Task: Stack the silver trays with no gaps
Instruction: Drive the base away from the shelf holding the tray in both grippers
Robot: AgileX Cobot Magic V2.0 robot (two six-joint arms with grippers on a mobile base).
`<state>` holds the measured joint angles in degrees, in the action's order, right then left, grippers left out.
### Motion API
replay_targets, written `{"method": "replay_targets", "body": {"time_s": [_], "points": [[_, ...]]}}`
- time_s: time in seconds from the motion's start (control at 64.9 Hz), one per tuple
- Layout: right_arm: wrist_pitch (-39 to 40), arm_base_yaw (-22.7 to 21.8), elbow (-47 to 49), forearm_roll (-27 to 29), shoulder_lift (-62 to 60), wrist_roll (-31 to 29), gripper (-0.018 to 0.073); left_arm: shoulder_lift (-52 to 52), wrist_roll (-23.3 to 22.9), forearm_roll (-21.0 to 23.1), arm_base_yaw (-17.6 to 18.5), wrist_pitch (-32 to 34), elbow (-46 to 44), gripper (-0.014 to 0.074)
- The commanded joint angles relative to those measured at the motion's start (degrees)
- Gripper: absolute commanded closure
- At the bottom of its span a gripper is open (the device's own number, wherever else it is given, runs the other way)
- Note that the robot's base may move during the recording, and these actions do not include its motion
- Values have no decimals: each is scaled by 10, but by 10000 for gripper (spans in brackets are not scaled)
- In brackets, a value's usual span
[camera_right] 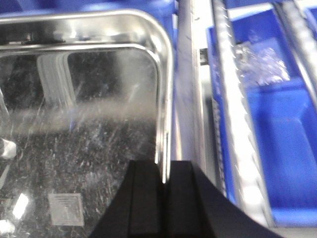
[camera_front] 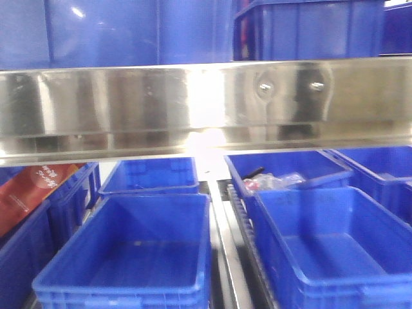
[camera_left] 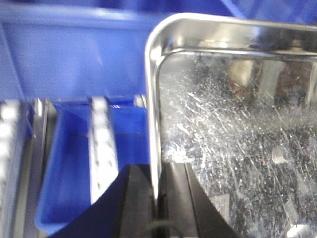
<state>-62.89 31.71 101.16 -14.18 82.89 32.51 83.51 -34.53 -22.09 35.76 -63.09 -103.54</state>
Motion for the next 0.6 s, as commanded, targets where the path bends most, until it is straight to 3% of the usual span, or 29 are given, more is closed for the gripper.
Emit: {"method": "replay_targets", "body": {"time_s": [0.0, 0.586], "points": [[28, 4, 6, -2, -2, -6, 634, -8, -1, 9, 5, 26, -6, 608], [28, 4, 6, -2, -2, -6, 634, -8, -1, 7, 5, 26, -6, 608]]}}
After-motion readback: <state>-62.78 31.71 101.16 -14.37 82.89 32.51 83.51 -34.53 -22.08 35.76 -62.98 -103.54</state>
